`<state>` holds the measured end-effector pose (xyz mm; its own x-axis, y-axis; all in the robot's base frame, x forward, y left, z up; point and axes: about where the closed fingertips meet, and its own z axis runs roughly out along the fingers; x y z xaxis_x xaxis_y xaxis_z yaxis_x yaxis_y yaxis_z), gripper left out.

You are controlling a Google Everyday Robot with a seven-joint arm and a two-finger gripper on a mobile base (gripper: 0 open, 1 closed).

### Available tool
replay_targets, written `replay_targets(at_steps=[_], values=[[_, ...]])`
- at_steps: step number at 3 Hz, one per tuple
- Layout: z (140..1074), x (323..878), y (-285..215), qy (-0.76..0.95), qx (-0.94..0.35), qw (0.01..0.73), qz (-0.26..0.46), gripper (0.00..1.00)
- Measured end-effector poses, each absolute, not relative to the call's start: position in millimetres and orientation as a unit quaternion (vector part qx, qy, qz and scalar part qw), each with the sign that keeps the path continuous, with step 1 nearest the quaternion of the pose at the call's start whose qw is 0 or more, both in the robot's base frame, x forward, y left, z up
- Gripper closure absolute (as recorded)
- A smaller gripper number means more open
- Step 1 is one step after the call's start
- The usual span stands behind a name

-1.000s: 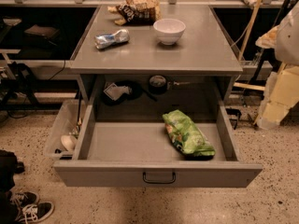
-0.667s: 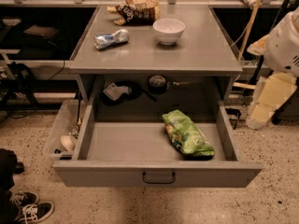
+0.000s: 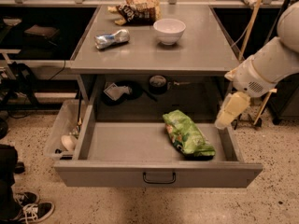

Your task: Pick green rice chip bag from top drawer and place on counter

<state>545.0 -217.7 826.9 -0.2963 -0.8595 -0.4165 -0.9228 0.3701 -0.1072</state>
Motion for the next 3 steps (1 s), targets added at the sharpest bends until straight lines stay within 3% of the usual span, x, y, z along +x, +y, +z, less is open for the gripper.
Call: replay_targets(at_steps=[2, 3], values=[[694, 567, -201, 0.818, -0.511, 0.202, 0.172, 0.00], [694, 567, -201, 0.818, -0.511, 0.202, 0.172, 0.00]])
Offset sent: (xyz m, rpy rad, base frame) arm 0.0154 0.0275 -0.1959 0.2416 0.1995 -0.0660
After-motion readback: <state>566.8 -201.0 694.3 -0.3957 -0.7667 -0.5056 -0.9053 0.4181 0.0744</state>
